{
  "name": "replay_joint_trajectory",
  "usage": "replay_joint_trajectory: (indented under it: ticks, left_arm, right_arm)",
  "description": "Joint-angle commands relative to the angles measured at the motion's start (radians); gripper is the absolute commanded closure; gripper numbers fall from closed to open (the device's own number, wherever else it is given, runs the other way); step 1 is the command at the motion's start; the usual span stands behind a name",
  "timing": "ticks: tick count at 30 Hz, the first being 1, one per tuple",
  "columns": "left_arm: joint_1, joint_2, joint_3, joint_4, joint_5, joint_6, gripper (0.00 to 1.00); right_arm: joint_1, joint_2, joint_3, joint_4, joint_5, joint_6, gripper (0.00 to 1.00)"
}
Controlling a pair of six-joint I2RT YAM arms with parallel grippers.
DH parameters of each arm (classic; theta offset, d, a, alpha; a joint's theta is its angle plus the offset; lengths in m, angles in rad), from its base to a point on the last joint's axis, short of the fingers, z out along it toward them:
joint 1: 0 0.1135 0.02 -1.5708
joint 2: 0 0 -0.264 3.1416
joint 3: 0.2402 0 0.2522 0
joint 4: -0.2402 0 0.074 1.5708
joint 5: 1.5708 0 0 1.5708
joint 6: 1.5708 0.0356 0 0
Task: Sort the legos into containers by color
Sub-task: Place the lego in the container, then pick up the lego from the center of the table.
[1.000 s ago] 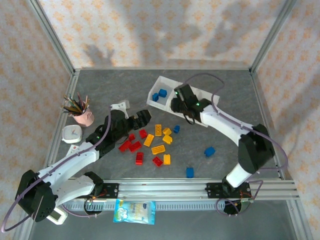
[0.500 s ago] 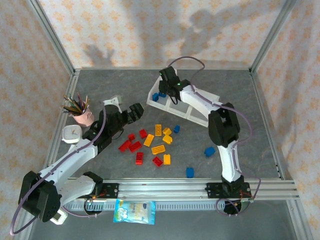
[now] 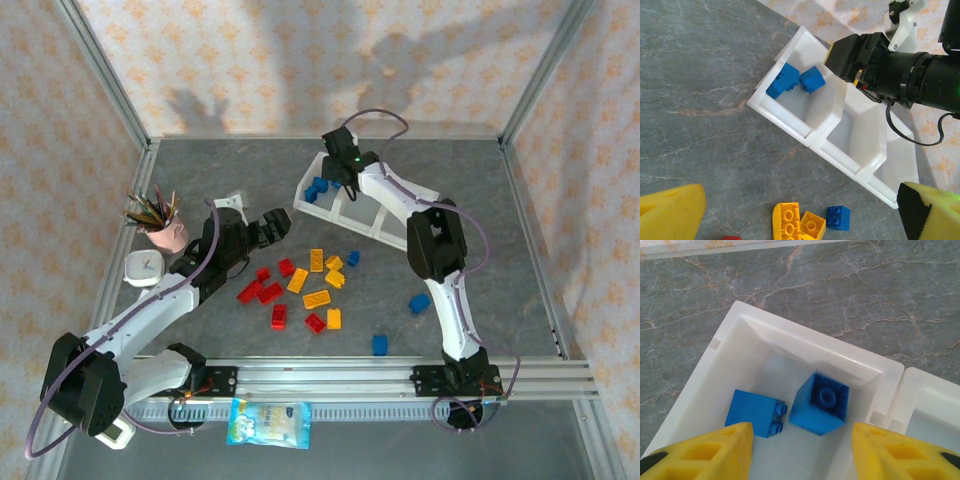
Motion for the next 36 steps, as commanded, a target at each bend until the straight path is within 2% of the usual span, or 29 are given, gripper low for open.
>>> replay_joint_trajectory:
  ticks: [1,11,18,25,27,36]
  left_arm:
    - [0.007,-0.002,0.041,-0.01,0.033,0.021,0.01]
    - [-0.034,-0.06,-0.014,-0.033,0.064,0.0,0.01]
    - [-0.13,-0.084,-0.062,-0.027,0.016,-0.038,0.01]
    - [-0.18,-0.057,-0.091,0.014,-0.004,-0.07,0.01]
    - [-0.185,-0.036,-0.091,0.025,0.007,-0.078,0.01]
    - [-0.208,0.01,-0.072,0.028,-0.004,-0.074,0.01]
  right_arm:
    - [0.005,-0.127,-0.042,-0.013,-0.018,-0.01,0.45]
    - [0.037,-0.487,-0.536,0.104,-0.06,0.093,0.35]
    - [0.113,-0.66,-0.828,0.147,-0.007,0.211,0.29]
    - [0.135,-0.691,-0.998,0.221,0.003,0.317,0.29]
    - [0.14,-0.668,-1.008,0.243,-0.023,0.331,0.3]
    - [0.153,-0.567,-1.015,0.265,-0.002,0.37,0.4]
